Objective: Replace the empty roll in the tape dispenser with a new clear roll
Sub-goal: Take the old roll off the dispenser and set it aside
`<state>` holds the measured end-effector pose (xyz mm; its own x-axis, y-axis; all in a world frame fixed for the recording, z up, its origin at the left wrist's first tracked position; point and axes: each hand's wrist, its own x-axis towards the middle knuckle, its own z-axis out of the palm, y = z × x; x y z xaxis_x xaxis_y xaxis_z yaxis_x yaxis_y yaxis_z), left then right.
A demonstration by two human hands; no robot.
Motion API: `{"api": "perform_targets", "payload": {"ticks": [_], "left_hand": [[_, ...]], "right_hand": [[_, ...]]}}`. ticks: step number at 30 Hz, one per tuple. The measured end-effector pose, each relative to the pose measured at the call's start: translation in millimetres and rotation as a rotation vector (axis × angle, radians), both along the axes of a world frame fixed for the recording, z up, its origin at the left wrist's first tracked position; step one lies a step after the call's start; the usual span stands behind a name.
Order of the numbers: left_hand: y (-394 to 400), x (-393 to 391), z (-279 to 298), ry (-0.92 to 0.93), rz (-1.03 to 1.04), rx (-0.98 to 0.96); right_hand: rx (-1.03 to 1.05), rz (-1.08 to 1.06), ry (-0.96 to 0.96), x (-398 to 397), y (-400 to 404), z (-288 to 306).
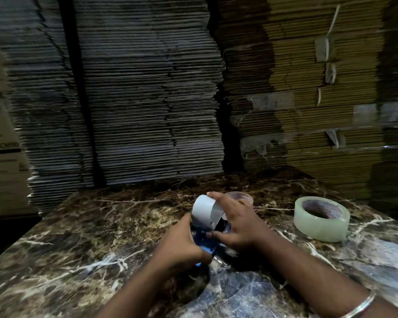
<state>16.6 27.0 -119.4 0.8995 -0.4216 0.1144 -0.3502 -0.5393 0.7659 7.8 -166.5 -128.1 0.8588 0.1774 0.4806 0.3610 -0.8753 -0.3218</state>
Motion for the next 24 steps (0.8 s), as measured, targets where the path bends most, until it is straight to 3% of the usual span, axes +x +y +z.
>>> {"api": "perform_targets", "payload": {"ticks": [8, 15, 24], "left_hand": [[22.1, 12.2, 4.7, 0.031, -0.183, 0.012], [27.6, 16.3, 7.1, -0.176, -0.204, 0.221], [41.0, 35.3, -2.9, -0.152, -0.194, -0.014]], "right_hand": [[-0.005, 0.068, 0.152, -2.9, -8.8, 4.6], [0.009, 0.033, 0.218, -0.9, -10.9, 0.2], [-0.038, -0.037, 0.039, -4.7, -3.8, 4.6]]}}
